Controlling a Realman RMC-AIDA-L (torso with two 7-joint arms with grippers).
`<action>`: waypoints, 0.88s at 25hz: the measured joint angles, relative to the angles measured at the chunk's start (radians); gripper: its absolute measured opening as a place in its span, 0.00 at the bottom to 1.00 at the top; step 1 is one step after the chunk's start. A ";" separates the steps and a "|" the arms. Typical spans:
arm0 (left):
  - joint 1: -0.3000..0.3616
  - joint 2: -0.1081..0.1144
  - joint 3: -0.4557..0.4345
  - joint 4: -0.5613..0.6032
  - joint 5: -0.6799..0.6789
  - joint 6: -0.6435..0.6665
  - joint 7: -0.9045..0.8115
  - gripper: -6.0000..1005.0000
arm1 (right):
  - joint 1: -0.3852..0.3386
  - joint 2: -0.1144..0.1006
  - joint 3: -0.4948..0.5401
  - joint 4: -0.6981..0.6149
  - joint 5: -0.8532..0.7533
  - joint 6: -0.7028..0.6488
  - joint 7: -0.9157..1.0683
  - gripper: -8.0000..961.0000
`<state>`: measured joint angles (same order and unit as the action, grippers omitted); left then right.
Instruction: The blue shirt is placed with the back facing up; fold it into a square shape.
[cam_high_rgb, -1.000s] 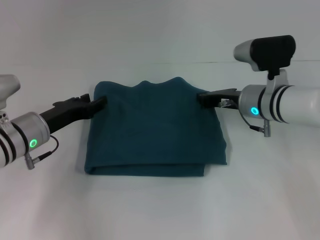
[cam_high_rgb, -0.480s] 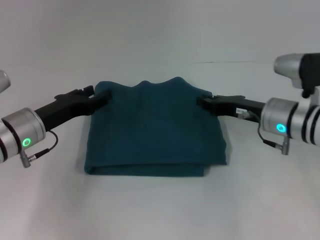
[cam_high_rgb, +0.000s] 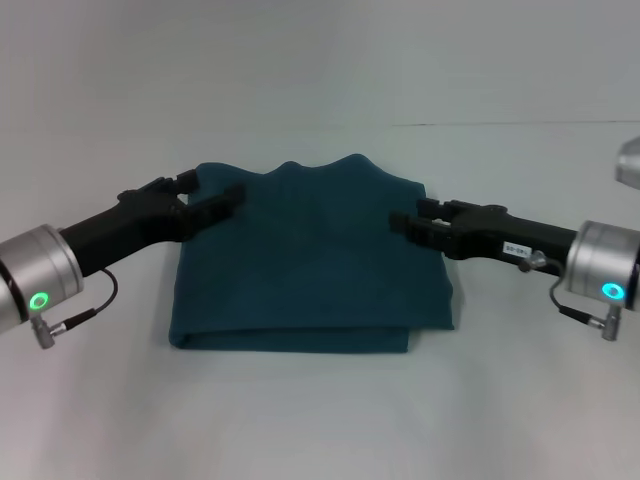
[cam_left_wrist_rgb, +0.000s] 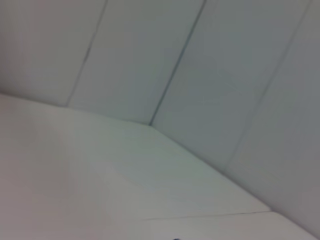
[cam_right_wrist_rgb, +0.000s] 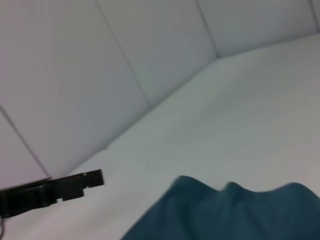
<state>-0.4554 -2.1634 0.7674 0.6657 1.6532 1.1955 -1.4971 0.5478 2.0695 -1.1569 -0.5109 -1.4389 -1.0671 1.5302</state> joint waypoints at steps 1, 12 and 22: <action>0.007 -0.001 -0.007 0.003 -0.001 0.031 0.009 0.89 | -0.009 -0.002 0.007 -0.004 0.000 -0.026 -0.013 0.51; 0.074 -0.004 -0.121 -0.006 0.001 0.372 0.095 0.89 | -0.154 -0.058 0.019 -0.133 -0.032 -0.421 -0.117 0.93; 0.098 -0.006 -0.114 -0.007 0.177 0.555 0.228 0.89 | -0.133 -0.079 0.059 -0.136 -0.147 -0.562 -0.104 0.95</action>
<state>-0.3570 -2.1690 0.6536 0.6591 1.8298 1.7510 -1.2694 0.4150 1.9906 -1.0983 -0.6473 -1.5864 -1.6290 1.4266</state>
